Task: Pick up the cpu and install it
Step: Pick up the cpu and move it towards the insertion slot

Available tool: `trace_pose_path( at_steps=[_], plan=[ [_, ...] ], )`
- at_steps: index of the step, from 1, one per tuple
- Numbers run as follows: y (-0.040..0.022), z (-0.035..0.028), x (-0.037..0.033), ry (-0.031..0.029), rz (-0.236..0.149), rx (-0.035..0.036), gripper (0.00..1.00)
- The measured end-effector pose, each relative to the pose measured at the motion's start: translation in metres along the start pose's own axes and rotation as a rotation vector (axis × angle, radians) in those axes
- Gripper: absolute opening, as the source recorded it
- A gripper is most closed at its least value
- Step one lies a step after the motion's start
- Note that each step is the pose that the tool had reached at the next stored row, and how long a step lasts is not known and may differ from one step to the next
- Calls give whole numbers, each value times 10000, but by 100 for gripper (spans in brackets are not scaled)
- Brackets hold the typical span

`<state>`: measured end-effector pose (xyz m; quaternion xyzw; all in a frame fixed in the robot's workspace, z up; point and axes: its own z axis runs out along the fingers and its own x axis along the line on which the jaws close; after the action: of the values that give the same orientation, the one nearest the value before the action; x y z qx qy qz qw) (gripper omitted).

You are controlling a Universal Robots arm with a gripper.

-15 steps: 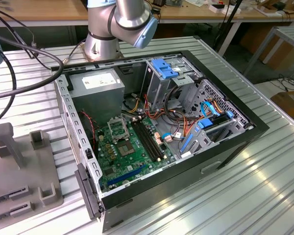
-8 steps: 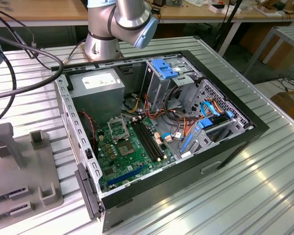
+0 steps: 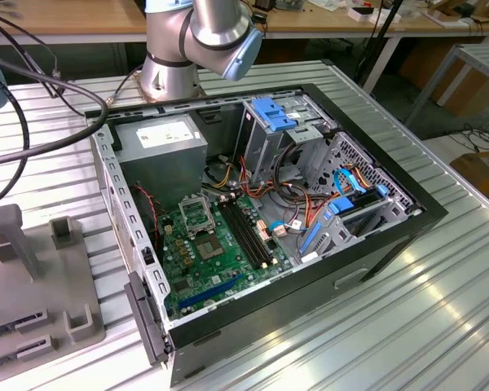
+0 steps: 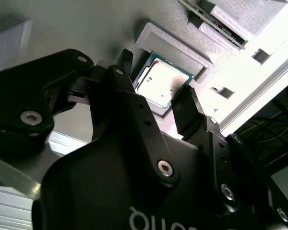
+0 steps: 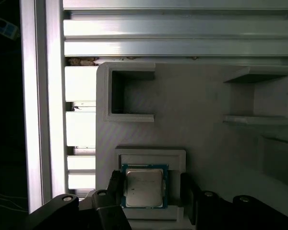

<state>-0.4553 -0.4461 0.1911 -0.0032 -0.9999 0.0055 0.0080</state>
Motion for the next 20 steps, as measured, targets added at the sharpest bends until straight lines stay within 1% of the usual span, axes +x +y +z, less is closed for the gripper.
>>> trace_pose_path(
  at_steps=[3, 7, 16, 20],
  plan=[
    [-1, -1, -19, 2, 9, -1, 61],
    [-1, -1, -20, 3, 40, -1, 61],
    [-1, -12, 0, 4, 39, 0, 61],
    [-1, -12, 17, 3, -30, 0, 61]
  ],
)
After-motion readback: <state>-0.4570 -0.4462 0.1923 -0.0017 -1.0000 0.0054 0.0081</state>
